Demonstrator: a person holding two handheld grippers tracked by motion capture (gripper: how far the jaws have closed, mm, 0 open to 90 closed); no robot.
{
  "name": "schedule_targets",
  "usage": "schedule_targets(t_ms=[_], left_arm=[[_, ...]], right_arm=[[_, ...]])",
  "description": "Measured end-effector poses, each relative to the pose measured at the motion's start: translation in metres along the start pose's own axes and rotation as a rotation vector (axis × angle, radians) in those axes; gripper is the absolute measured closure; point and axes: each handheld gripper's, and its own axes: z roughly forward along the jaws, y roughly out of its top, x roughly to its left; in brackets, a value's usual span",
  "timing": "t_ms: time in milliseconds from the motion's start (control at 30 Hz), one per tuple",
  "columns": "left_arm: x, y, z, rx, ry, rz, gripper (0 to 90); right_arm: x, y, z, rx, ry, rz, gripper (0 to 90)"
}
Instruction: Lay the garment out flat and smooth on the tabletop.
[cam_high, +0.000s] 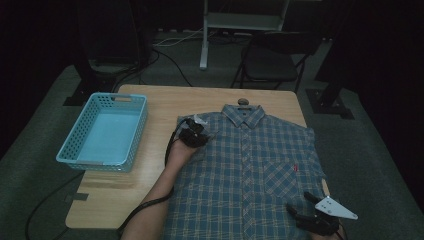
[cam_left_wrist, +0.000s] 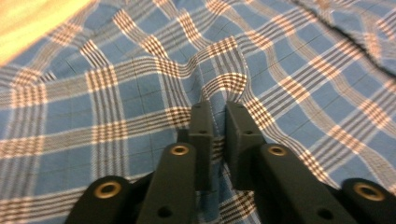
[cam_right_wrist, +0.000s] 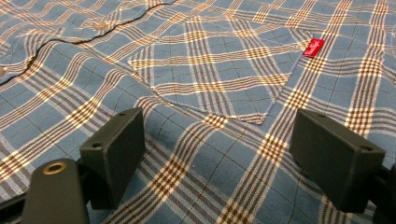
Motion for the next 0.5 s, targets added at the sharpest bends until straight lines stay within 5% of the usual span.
schedule_targets(t_ms=[167,500], left_arm=[[-0.001,0.003,-0.01,-0.031,0.004,0.005,84.4],[0.01,-0.002,-0.023,-0.072,-0.002,-0.065,86.1]], right_arm=[[0.0,0.0,0.0,0.0,-0.002,0.001,17.4],[0.0,0.0,0.0,-0.001,-0.001,0.001,17.4]])
